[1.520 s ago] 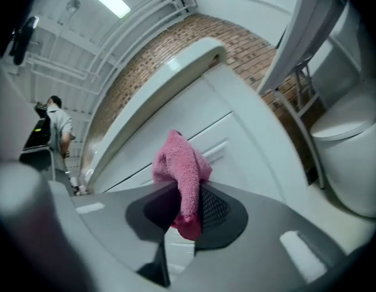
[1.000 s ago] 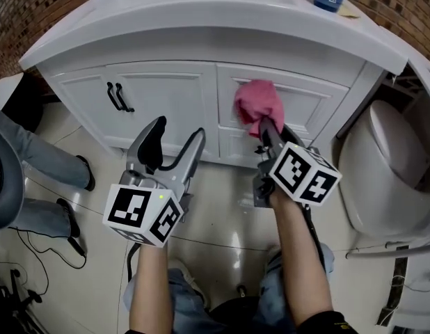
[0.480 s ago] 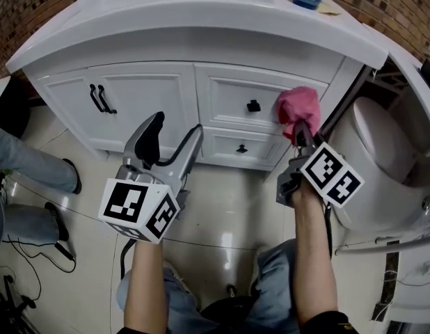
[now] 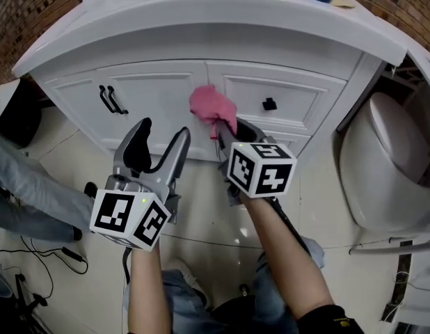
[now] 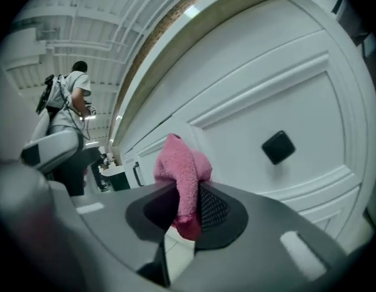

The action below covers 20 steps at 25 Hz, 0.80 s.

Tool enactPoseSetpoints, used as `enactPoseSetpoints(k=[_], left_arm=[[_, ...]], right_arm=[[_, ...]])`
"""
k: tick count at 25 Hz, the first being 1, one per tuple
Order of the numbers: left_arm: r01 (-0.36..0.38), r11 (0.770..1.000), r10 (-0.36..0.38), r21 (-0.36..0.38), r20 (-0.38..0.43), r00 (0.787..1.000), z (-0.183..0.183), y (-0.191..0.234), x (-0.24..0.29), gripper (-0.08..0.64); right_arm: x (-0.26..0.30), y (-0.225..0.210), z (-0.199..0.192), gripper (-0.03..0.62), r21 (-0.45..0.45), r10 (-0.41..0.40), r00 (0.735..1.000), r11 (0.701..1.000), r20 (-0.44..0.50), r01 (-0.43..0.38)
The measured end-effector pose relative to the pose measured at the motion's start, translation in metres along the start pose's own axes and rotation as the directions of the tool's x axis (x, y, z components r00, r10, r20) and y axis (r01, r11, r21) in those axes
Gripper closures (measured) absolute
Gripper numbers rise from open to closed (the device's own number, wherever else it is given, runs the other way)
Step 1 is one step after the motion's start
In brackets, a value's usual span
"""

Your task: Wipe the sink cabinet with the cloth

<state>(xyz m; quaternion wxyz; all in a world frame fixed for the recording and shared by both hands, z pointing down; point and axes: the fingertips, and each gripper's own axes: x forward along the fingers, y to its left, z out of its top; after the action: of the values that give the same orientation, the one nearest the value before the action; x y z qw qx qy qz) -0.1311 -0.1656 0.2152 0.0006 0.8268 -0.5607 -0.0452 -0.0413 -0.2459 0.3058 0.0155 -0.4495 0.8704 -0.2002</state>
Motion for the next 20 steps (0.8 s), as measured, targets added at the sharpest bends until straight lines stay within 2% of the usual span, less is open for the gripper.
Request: enactPoseSetpoints(k=[2, 4, 6, 8, 10, 11, 12, 13, 14, 16, 18, 20], left_arm=[[0.000, 1.000, 0.000, -0.014, 0.013, 1.000, 0.003, 0.003, 0.001, 0.247], [0.008, 0.999, -0.007, -0.032, 0.024, 1.000, 0.005, 0.000, 0.004, 0.247], [0.028, 0.999, -0.026, -0.046, 0.033, 0.999, 0.006, -0.007, 0.009, 0.247], [0.049, 0.998, -0.047, -0.050, 0.043, 0.998, 0.009, -0.016, 0.013, 0.247], [0.063, 0.997, -0.061, -0.044, 0.046, 0.997, 0.010, -0.022, 0.017, 0.247], [0.065, 0.997, -0.063, -0.042, 0.044, 0.997, 0.009, -0.024, 0.019, 0.247], [0.065, 0.997, -0.063, -0.043, 0.042, 0.997, 0.007, -0.024, 0.020, 0.247], [0.062, 0.997, -0.060, -0.047, 0.039, 0.997, 0.006, -0.024, 0.022, 0.247], [0.058, 0.997, -0.056, -0.052, 0.036, 0.998, 0.004, -0.023, 0.022, 0.247], [0.052, 0.997, -0.051, -0.056, 0.034, 0.998, 0.002, -0.021, 0.023, 0.247], [0.045, 0.998, -0.044, -0.050, 0.030, 0.999, 0.002, -0.018, 0.021, 0.247], [0.034, 0.998, -0.033, -0.044, 0.022, 0.999, 0.001, -0.013, 0.018, 0.247]], right_arm=[[-0.024, -0.034, 0.005, 0.526, 0.086, -0.109, 0.994, 0.990, 0.014, 0.108], [-0.063, -0.078, 0.016, 0.526, 0.204, -0.239, 0.970, 0.953, 0.050, 0.225], [-0.105, -0.124, 0.033, 0.526, 0.292, -0.374, 0.923, 0.897, 0.095, 0.333], [-0.144, -0.165, 0.046, 0.526, 0.330, -0.505, 0.853, 0.833, 0.127, 0.444], [-0.171, -0.196, 0.052, 0.526, 0.359, -0.596, 0.790, 0.775, 0.144, 0.520], [-0.178, -0.205, 0.053, 0.526, 0.372, -0.616, 0.774, 0.759, 0.148, 0.534], [-0.181, -0.209, 0.053, 0.526, 0.380, -0.621, 0.769, 0.754, 0.149, 0.536], [-0.179, -0.209, 0.052, 0.526, 0.382, -0.613, 0.776, 0.759, 0.146, 0.527], [-0.171, -0.203, 0.049, 0.526, 0.378, -0.591, 0.794, 0.773, 0.140, 0.509], [-0.142, -0.174, 0.040, 0.526, 0.354, -0.503, 0.857, 0.826, 0.112, 0.439], [-0.100, -0.129, 0.022, 0.526, 0.321, -0.367, 0.928, 0.888, 0.061, 0.330], [-0.058, -0.074, -0.001, 0.526, 0.299, -0.203, 0.979, 0.934, 0.005, 0.193]])
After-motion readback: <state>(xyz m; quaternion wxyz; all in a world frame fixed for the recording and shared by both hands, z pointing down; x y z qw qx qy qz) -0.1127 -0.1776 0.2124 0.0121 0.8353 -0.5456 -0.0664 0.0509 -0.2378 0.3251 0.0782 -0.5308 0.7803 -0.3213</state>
